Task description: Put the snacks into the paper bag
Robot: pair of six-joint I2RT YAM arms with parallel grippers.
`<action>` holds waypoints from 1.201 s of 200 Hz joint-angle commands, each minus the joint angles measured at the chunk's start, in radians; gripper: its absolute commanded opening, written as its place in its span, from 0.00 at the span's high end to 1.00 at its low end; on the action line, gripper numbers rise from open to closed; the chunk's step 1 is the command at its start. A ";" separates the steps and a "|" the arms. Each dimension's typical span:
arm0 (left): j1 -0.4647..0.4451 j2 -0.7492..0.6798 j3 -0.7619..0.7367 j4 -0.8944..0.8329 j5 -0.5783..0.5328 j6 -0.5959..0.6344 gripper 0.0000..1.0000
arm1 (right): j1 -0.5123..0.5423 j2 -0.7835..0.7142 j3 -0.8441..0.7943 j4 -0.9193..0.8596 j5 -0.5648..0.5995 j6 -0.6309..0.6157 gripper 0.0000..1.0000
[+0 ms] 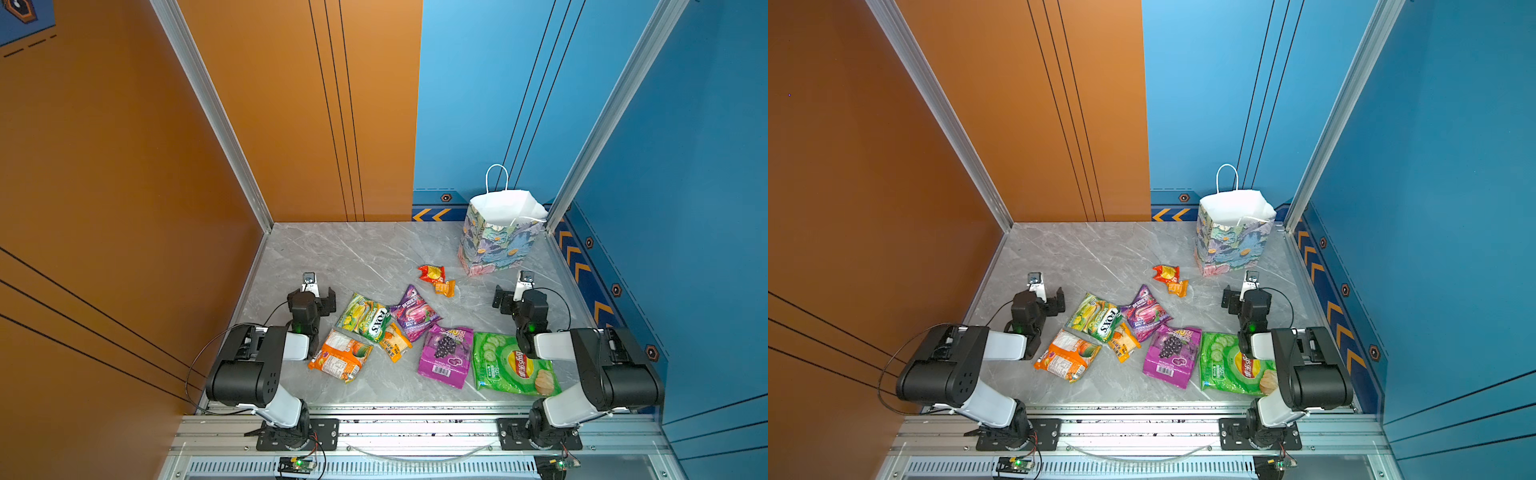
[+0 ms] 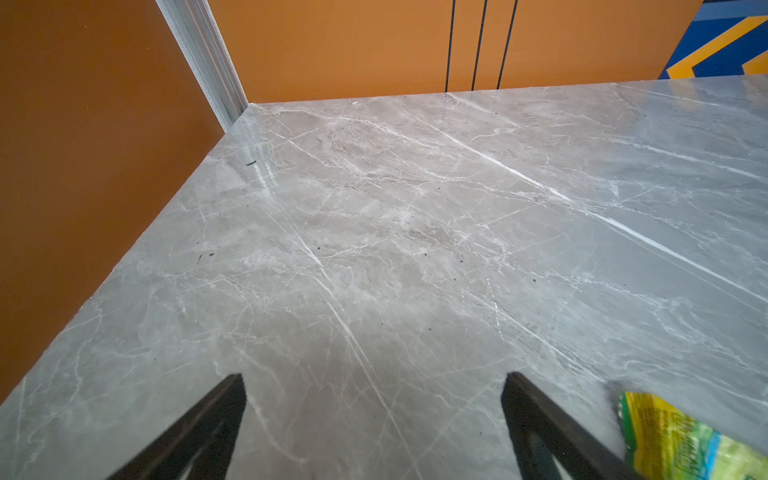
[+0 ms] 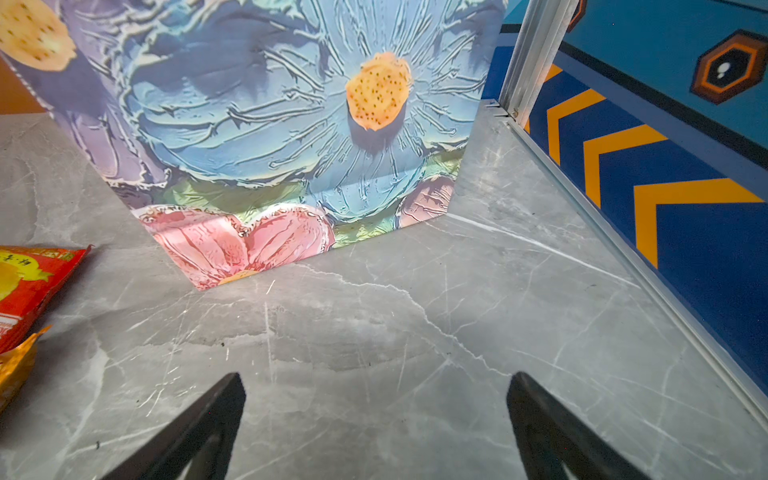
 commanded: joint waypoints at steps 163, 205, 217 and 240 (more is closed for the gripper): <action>-0.240 -0.644 0.091 -0.623 -0.314 -0.177 0.02 | 0.212 -0.492 0.001 -0.379 0.088 -0.060 0.00; -0.233 -0.849 0.225 -1.083 -0.369 -0.593 0.02 | 0.231 -0.714 0.204 -0.884 0.145 0.377 0.00; -0.223 -0.916 0.208 -1.139 -0.323 -0.635 0.02 | 0.196 -0.738 0.273 -1.029 0.065 0.442 0.00; -0.221 -1.080 0.114 -1.105 -0.291 -0.695 0.02 | 0.110 -0.797 0.289 -1.096 -0.126 0.512 0.00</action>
